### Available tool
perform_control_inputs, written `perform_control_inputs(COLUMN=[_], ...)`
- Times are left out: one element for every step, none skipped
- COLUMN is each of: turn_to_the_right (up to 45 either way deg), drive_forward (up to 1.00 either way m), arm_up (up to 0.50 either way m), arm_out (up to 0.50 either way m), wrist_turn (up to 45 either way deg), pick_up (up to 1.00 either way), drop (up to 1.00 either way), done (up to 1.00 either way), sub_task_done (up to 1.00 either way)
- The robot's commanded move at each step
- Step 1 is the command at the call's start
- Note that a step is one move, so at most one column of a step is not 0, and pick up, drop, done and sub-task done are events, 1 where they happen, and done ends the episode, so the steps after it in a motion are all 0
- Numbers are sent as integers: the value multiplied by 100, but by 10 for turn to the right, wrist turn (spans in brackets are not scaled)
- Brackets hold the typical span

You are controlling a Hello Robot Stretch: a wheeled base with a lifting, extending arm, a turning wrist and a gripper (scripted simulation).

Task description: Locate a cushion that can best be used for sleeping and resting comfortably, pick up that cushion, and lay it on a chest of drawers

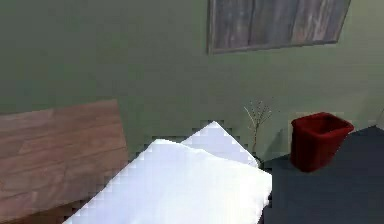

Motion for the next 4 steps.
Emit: perform_control_inputs(turn_to_the_right=[-450,-450,-120,-30], drive_forward=[0,0,0,0], arm_up=[0,0,0,0], arm_out=[0,0,0,0], wrist_turn=[0,0,0,0], pick_up=[0,0,0,0], drop=[0,0,0,0], done=[0,0,0,0], sub_task_done=[0,0,0,0])
